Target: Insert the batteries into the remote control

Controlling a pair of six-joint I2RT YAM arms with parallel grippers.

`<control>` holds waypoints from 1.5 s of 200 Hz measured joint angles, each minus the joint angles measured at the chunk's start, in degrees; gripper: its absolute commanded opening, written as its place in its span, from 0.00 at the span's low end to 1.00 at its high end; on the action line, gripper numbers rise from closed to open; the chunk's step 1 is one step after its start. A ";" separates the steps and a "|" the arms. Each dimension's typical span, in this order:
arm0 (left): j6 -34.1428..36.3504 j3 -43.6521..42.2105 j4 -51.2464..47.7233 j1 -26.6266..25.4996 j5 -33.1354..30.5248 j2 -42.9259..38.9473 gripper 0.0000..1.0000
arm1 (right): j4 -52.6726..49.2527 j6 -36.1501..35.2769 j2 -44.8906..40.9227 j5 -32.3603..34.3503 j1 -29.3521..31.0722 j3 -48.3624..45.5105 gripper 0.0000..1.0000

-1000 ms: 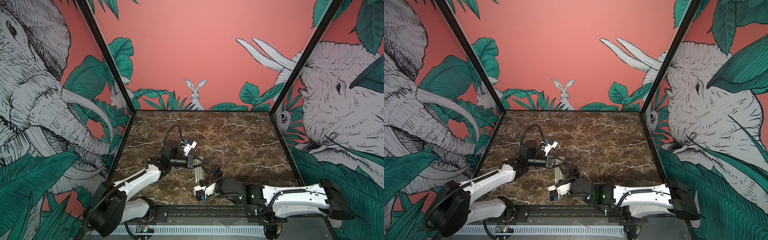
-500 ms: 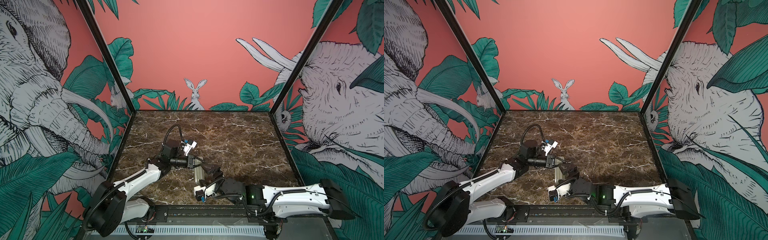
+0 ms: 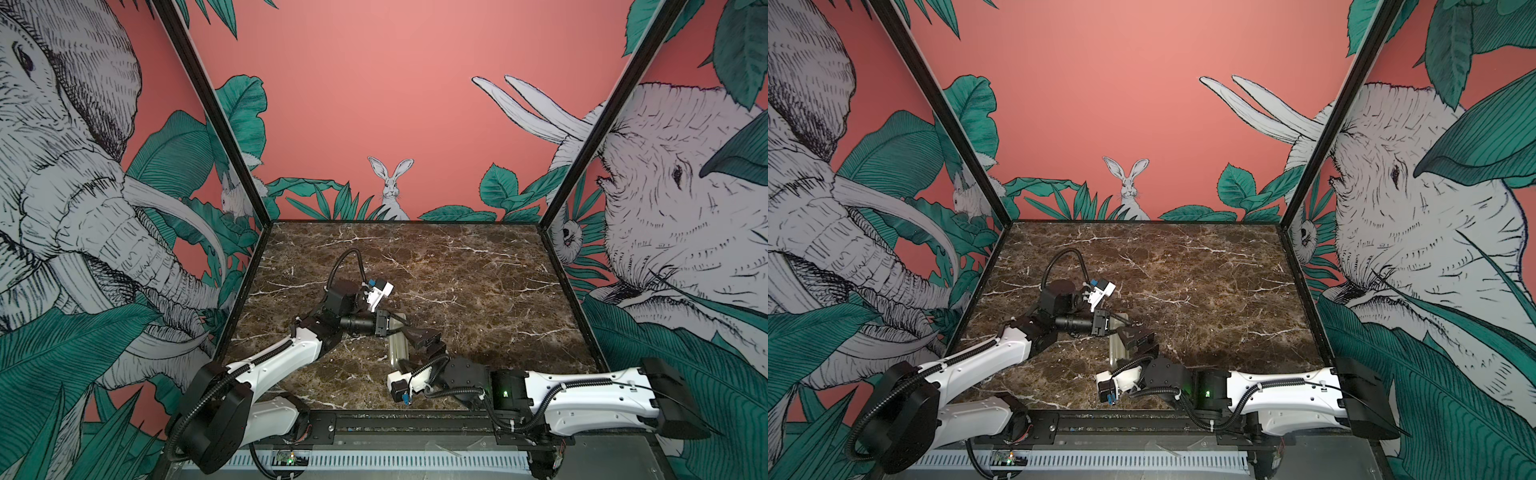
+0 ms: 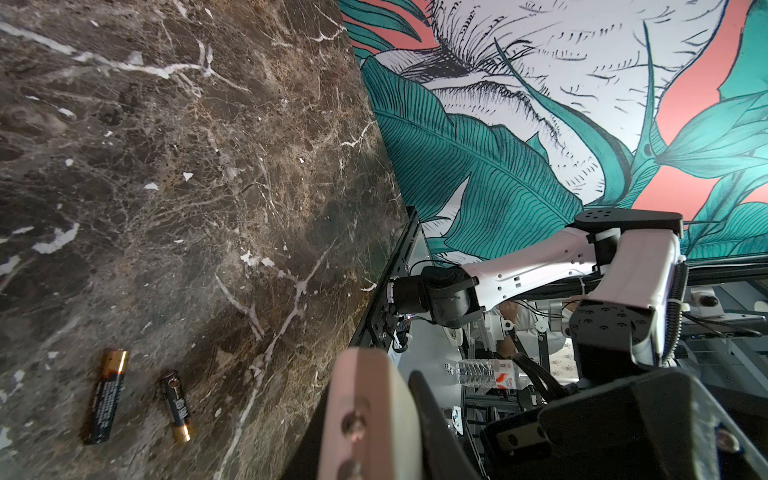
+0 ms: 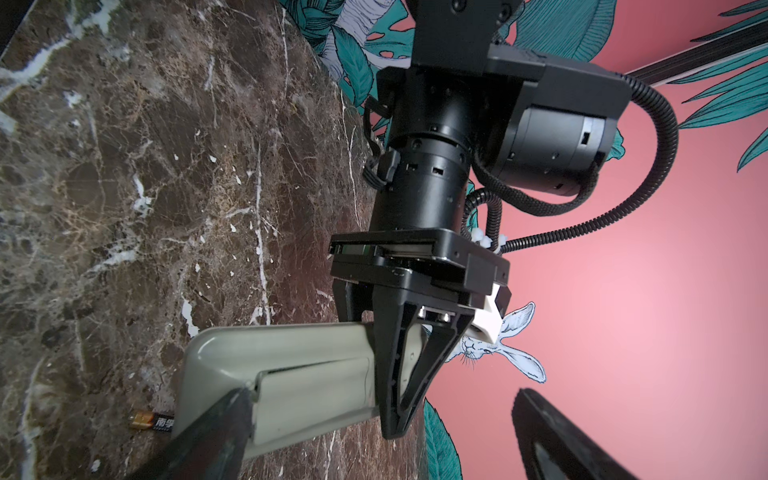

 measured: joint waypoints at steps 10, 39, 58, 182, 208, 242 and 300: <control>0.00 0.00 -0.02 -0.02 -0.04 0.00 0.00 | 0.02 0.02 0.00 0.00 0.00 -0.04 0.97; 0.00 0.00 -0.13 0.00 -0.24 0.00 0.00 | 0.11 0.00 -0.26 0.02 0.00 -0.09 0.97; 0.00 0.00 -0.31 0.15 -0.37 0.00 0.00 | 0.13 0.00 -0.70 0.11 0.00 -0.09 0.97; -0.26 -0.31 -5.16 -0.31 1.38 0.00 0.00 | 8.44 0.24 -2.62 5.75 -1.16 -0.13 0.97; -1.01 -0.31 -4.48 -0.50 3.13 0.04 0.00 | 7.69 0.28 -2.32 7.28 -1.55 -0.96 0.97; -1.97 0.02 -1.84 -0.35 2.97 2.93 0.00 | 6.82 0.63 -2.34 8.28 -1.53 -1.86 0.98; -0.35 0.68 -2.43 3.23 -0.26 6.58 0.00 | 0.50 7.85 -9.31 9.40 -2.47 -1.90 1.00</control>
